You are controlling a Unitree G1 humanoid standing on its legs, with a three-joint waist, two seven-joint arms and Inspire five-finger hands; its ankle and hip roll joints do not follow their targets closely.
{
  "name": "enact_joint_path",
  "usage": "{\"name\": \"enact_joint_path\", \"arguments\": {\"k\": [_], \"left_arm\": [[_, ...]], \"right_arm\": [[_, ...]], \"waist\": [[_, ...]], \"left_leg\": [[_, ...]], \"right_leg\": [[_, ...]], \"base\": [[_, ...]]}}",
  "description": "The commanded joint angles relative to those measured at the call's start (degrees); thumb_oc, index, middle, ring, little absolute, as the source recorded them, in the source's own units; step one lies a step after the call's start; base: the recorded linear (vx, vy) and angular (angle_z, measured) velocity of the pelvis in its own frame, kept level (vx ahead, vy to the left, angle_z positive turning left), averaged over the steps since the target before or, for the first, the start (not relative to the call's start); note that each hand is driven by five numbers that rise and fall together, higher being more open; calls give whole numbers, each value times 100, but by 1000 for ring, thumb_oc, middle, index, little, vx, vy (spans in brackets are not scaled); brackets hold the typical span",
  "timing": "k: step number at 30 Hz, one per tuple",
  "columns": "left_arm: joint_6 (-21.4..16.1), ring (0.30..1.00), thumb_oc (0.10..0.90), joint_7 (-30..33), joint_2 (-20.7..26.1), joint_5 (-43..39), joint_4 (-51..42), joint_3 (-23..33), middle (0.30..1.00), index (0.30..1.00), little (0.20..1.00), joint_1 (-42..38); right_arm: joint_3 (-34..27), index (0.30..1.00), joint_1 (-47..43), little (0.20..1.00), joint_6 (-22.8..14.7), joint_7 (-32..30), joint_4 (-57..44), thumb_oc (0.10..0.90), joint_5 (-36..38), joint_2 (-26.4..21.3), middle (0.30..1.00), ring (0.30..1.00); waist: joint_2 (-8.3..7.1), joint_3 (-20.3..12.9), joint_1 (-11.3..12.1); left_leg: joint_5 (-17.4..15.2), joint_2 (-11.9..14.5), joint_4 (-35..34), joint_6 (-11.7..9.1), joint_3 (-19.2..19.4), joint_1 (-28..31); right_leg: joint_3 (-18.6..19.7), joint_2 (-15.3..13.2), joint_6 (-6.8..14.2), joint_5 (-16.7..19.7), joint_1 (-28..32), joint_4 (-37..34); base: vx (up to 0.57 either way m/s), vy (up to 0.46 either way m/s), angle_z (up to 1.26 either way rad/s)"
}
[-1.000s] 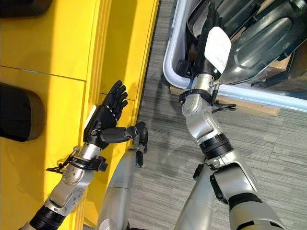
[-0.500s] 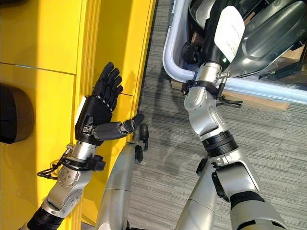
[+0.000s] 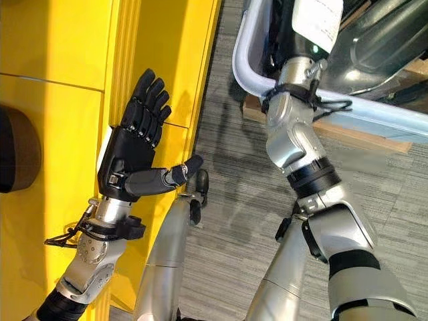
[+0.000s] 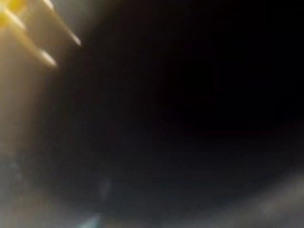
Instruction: Move parts from the plastic box to the shelf.
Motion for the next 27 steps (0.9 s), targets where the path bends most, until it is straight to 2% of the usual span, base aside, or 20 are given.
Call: {"name": "enact_joint_path", "arguments": {"k": [1, 3, 4, 6, 10, 17, 18, 19, 24, 27], "left_arm": [[-315, 1000, 900, 74, 61, -267, 300, 252, 1000, 1000, 1000, -119], [-319, 1000, 900, 70, 91, -284, 288, 247, 1000, 1000, 1000, -117], [-286, 1000, 900, 77, 138, -254, 235, 246, 1000, 1000, 1000, -127], [-223, 1000, 900, 132, 185, -220, 154, 225, 1000, 1000, 1000, -111], [-153, 1000, 900, 194, 209, -186, 73, 188, 1000, 1000, 1000, -95], [-190, 1000, 900, 213, 314, -145, -33, 225, 1000, 1000, 1000, 21], [-211, 1000, 900, 217, 344, -170, -33, 245, 1000, 1000, 1000, 35], [-218, 1000, 900, 190, 361, -190, -20, 261, 1000, 1000, 1000, 25], [-211, 1000, 900, 183, 448, -166, -56, 300, 1000, 1000, 1000, 16], [-268, 1000, 900, 199, 518, -153, -31, 350, 1000, 1000, 1000, 9]], "right_arm": [[-59, 1000, -321, 1000, 208, -290, 826, 900, 870, -798, 1000, 1000], [-100, 1000, -362, 1000, 138, -442, 1012, 900, 1394, -821, 1000, 1000], [-239, 1000, -427, 1000, -109, -554, 1274, 900, 2211, -839, 1000, 1000], [-401, 1000, -488, 1000, -332, -603, 1493, 900, 2990, -825, 1000, 1000], [-524, 1000, -520, 1000, -570, -620, 1708, 900, 3665, -807, 1000, 1000], [-567, 1000, -498, 1000, -828, 60, 1848, 900, 4260, -963, 1000, 1000], [-560, 596, -479, 596, -885, 270, 1827, 612, 4401, -977, 596, 596], [-546, 300, -479, 300, -907, 444, 1812, 400, 4509, -962, 300, 300], [-482, 300, -455, 300, -961, 718, 1746, 400, 4779, -926, 300, 300], [-399, 300, -451, 300, -1007, 850, 1757, 400, 4689, -938, 300, 300]], "waist": [[471, 64, 187], [471, 64, 207], [463, 64, 232], [481, 64, 268], [507, 64, 296], [519, 64, 340], [509, 64, 349], [498, 64, 359], [448, 64, 389], [394, 64, 402]], "left_leg": [[-713, -530, -355, 625, 685, 243], [-753, -536, -297, 642, 676, 196], [-814, -559, -188, 661, 647, 111], [-889, -588, -51, 678, 631, 9], [-965, -618, 116, 687, 640, -111], [-1034, -647, 255, 693, 650, -312], [-1036, -648, 260, 697, 642, -330], [-1029, -651, 246, 698, 634, -346], [-1016, -669, 234, 688, 589, -388], [-1000, -656, 194, 695, 551, -390]], "right_leg": [[-818, 435, -920, -464, -42, 1161], [-835, 420, -930, -476, -69, 1208], [-861, 410, -935, -485, -99, 1273], [-874, 402, -949, -523, -182, 1397], [-876, 376, -974, -564, -289, 1531], [-894, 327, -982, -625, -487, 1668], [-906, 322, -985, -626, -490, 1665], [-918, 323, -978, -626, -496, 1657], [-969, 334, -960, -613, -498, 1634], [-1032, 356, -948, -582, -460, 1571]], "base": [[17, -11, -16], [11, -17, 9], [29, -38, 9], [34, -23, -2], [20, 2, -4], [8, 7, 4], [0, 0, 0], [0, 0, 0], [-6, -11, 0], [-28, -40, 2]]}}
